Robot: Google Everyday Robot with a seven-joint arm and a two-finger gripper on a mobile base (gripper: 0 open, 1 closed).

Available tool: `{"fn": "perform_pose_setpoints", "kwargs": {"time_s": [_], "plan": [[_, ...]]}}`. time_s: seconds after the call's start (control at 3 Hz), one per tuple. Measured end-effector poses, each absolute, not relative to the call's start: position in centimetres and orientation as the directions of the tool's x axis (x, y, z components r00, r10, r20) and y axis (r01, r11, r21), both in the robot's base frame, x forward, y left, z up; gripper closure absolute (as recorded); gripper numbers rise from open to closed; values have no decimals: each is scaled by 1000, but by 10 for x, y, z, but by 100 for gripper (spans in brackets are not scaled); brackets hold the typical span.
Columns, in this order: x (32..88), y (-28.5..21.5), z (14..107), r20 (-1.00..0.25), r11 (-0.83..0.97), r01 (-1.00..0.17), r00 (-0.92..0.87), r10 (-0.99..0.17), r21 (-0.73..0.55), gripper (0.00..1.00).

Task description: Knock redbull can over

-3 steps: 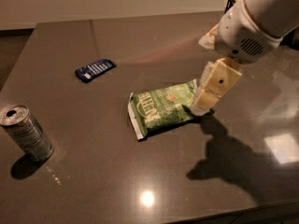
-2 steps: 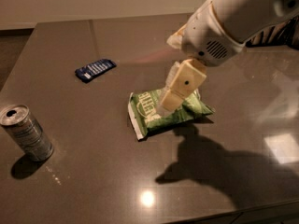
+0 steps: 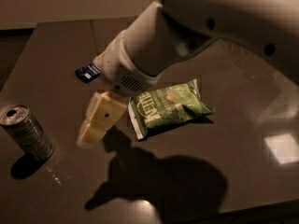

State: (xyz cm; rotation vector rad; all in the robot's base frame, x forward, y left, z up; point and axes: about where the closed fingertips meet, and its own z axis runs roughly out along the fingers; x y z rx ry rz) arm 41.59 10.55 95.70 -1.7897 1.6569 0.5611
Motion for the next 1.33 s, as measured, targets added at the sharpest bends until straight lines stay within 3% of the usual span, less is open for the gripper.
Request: {"fn": "perform_pose_setpoints", "kwargs": {"time_s": [0.67,1.33], "plan": [[392,187,934,-713,-115,-985,173,-680,-129,0],[402,225,913,-725,-164,-980,191,-661,-109,0]]}}
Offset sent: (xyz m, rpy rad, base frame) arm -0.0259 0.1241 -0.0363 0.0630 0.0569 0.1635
